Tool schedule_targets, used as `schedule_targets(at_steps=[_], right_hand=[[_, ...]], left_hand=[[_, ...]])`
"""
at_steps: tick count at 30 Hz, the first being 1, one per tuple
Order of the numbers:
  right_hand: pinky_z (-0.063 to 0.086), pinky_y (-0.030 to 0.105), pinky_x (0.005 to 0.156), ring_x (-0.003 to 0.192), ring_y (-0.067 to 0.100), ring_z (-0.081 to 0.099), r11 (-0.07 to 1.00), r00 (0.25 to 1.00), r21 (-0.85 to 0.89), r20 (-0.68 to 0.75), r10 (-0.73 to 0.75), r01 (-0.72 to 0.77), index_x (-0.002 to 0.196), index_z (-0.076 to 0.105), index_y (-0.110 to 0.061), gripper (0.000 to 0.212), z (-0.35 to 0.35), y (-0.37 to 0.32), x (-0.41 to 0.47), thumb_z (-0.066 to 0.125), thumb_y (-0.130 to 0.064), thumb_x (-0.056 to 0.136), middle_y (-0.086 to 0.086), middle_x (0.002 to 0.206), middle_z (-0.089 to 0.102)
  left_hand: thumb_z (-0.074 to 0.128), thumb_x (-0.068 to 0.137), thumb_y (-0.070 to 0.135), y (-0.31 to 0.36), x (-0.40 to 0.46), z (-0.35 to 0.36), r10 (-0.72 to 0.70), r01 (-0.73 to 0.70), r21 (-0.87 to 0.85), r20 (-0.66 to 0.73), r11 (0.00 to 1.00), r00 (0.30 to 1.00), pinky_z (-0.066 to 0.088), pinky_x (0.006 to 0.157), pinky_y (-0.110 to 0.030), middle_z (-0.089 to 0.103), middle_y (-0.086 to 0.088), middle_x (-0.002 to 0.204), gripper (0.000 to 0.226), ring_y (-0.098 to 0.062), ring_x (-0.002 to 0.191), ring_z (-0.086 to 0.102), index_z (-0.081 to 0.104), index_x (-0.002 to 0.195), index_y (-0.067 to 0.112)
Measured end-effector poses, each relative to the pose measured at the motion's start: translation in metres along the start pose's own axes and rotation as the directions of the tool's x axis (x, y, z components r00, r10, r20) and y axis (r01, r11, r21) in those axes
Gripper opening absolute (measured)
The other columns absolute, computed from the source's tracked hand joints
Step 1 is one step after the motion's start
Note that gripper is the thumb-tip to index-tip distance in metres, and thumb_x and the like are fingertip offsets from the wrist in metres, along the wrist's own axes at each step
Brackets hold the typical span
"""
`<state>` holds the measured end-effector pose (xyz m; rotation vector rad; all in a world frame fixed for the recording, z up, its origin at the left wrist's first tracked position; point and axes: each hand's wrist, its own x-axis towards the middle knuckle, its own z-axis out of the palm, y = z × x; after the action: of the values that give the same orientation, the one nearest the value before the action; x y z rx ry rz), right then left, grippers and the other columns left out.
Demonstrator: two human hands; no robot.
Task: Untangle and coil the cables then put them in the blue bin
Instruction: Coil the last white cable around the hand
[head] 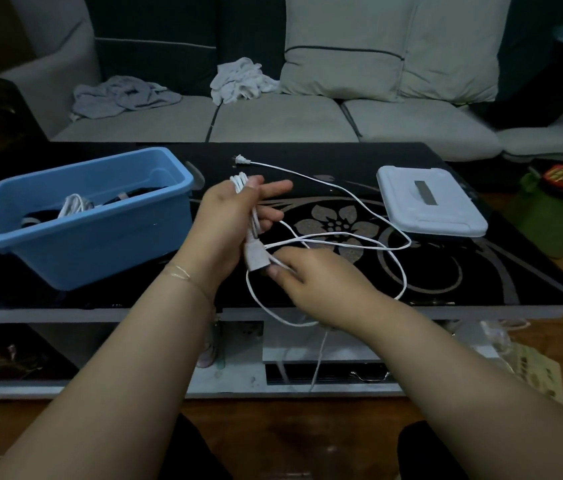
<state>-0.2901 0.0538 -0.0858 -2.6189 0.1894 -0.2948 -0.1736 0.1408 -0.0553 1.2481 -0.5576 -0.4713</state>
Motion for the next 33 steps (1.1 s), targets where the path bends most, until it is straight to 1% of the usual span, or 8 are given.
schedule_targets(at_steps=[5,12,16,19,23,27,30,33], right_hand=[[0.045,0.036,0.069,0.085,0.024,0.058,1.000,0.999,-0.004,-0.041,-0.010,0.010,0.101,0.061,-0.019,0.027,-0.008,0.005,0.001,0.043,-0.038,0.098,0.001,0.084,0.063],[0.029,0.031,0.059,0.086,0.030,0.061,0.992,0.989,-0.094,-0.111,-0.093,0.083,0.110,0.058,-0.028,0.023,-0.010,0.006,0.001,0.041,-0.039,0.099,0.005,0.093,0.069],[0.025,0.031,0.050,0.069,0.026,0.052,0.992,0.993,-0.124,-0.107,-0.044,0.030,0.065,0.037,-0.027,0.036,-0.012,0.007,0.001,0.042,-0.044,0.096,-0.007,0.061,0.047],[0.026,0.028,0.049,0.060,0.016,0.045,0.992,0.991,-0.125,-0.137,0.004,-0.022,0.066,0.049,-0.024,0.037,-0.016,0.012,0.003,0.042,-0.051,0.090,-0.009,0.057,0.044],[0.033,0.027,0.052,0.064,0.010,0.049,0.983,0.972,-0.156,-0.228,0.063,-0.100,0.078,0.062,-0.028,0.031,-0.030,0.020,0.003,0.045,-0.054,0.075,-0.009,0.068,0.058],[0.039,0.032,0.060,0.069,0.013,0.050,0.992,0.971,0.111,-0.221,0.089,-0.065,0.062,0.049,-0.025,0.034,-0.035,0.028,0.003,0.069,-0.052,0.071,-0.009,0.069,0.051],[0.046,0.035,0.069,0.071,0.010,0.055,0.942,0.971,0.337,-0.222,0.090,-0.010,0.073,0.053,-0.024,0.028,-0.035,0.028,0.005,0.075,-0.041,0.073,-0.009,0.073,0.057],[0.044,0.017,0.063,0.062,-0.002,0.052,0.900,0.960,0.434,-0.264,0.090,0.035,0.078,0.051,-0.026,0.023,-0.042,0.037,0.007,0.073,-0.024,0.081,-0.013,0.067,0.057]], left_hand=[[0.034,0.106,0.020,0.000,-0.003,-0.002,0.060,-0.067,0.172,0.041,0.983,0.997,0.049,0.053,-0.015,0.075,0.010,0.094,0.020,-0.005,0.058,0.065,0.053,0.100,0.017],[0.036,0.105,0.021,-0.006,-0.010,0.002,0.135,-0.197,0.516,0.155,0.834,0.979,0.051,0.060,-0.016,0.068,0.011,0.111,0.022,-0.004,0.063,0.066,0.041,0.124,0.012],[0.038,0.103,0.029,-0.011,-0.012,0.001,0.155,-0.273,0.738,0.226,0.618,0.962,0.052,0.079,-0.033,0.069,0.013,0.109,0.026,-0.009,0.071,0.066,0.048,0.120,0.011],[0.031,0.098,0.055,-0.011,-0.013,0.001,0.110,-0.280,0.802,0.262,0.528,0.959,0.050,0.082,-0.043,0.069,0.004,0.097,0.049,-0.013,0.078,0.064,0.054,0.103,0.012],[0.037,0.073,0.081,-0.008,-0.017,0.002,-0.080,-0.243,0.760,0.361,0.602,0.929,0.053,0.063,-0.034,0.067,-0.002,0.073,0.080,-0.013,0.060,0.066,0.056,0.094,0.006],[0.078,0.074,0.046,-0.007,-0.018,0.005,-0.267,-0.073,0.583,0.476,0.809,0.838,0.053,0.055,-0.029,0.064,-0.002,0.077,0.054,-0.017,0.062,0.065,0.058,0.100,0.003],[0.074,0.080,0.025,-0.003,-0.018,0.002,-0.291,-0.051,0.564,0.499,0.824,0.816,0.051,0.053,-0.025,0.065,-0.002,0.076,0.040,-0.020,0.057,0.065,0.058,0.107,0.001],[0.067,0.090,0.020,-0.005,-0.022,0.002,-0.268,-0.073,0.566,0.495,0.821,0.827,0.043,0.043,-0.019,0.065,0.001,0.059,0.030,-0.012,0.041,0.053,0.057,0.106,-0.003]])
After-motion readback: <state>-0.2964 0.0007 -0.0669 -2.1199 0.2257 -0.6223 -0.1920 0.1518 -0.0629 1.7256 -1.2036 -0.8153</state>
